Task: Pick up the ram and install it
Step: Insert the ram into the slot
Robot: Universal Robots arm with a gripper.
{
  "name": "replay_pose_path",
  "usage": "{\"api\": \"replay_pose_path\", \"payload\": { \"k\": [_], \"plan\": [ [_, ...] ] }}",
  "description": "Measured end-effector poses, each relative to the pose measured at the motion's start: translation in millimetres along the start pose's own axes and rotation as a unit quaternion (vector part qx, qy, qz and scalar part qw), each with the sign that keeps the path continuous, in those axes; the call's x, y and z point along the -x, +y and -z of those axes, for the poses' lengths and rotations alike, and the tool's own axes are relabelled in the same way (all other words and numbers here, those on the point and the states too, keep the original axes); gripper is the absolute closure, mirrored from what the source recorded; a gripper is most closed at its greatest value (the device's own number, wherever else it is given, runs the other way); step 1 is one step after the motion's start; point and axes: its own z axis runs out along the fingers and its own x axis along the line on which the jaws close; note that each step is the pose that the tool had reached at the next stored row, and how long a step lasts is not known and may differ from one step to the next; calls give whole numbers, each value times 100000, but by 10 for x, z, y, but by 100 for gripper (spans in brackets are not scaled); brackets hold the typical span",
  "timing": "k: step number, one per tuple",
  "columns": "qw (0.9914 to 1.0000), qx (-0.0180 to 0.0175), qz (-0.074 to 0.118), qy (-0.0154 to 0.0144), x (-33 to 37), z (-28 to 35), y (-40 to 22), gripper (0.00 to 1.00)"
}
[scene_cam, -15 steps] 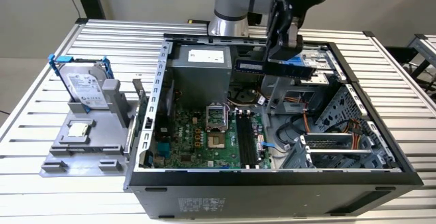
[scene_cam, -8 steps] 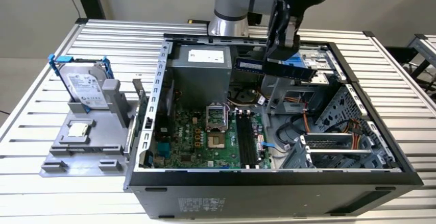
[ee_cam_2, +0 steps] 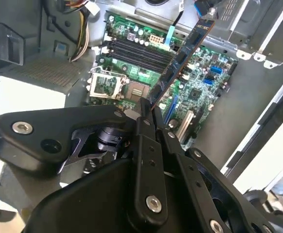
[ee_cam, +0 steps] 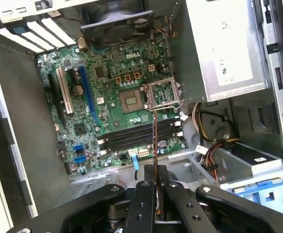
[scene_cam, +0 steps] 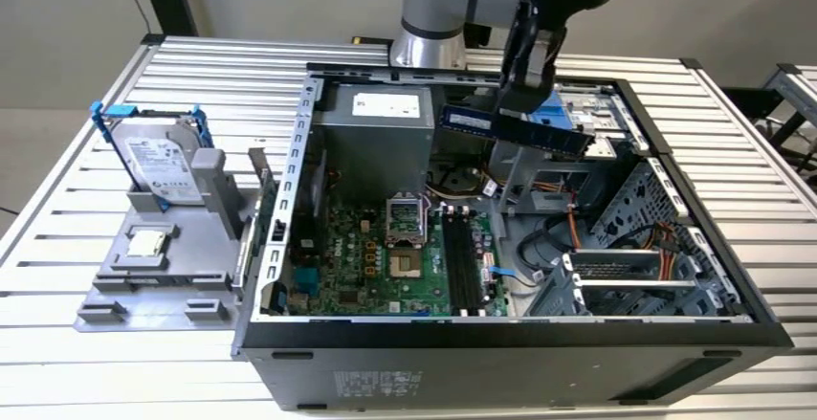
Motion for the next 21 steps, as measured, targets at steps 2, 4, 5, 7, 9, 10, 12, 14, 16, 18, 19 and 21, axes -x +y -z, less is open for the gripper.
{"api": "replay_pose_path", "payload": {
  "k": [2,4,5,7,9,10,12,14,16,18,19,21],
  "plan": [
    [99992,-30,-1272,-28,0,1,0,100],
    [99964,-61,-2663,-58,0,1,0,100],
    [99945,-77,-3320,-73,0,1,0,100],
    [99878,-111,-4945,-113,0,1,0,100],
    [99791,-146,-6453,-144,0,1,0,100],
    [99737,-163,-7244,-159,0,1,0,100],
    [99602,-201,-8909,-195,0,1,0,100],
    [99440,-239,-10560,-234,0,1,0,100],
    [99254,-274,-12185,-273,0,1,0,100],
    [99035,-314,-13854,-307,0,1,0,100],
    [98918,-332,-14662,-325,0,1,0,100],
    [98656,-367,-16334,-359,0,1,0,100]
  ]
}}
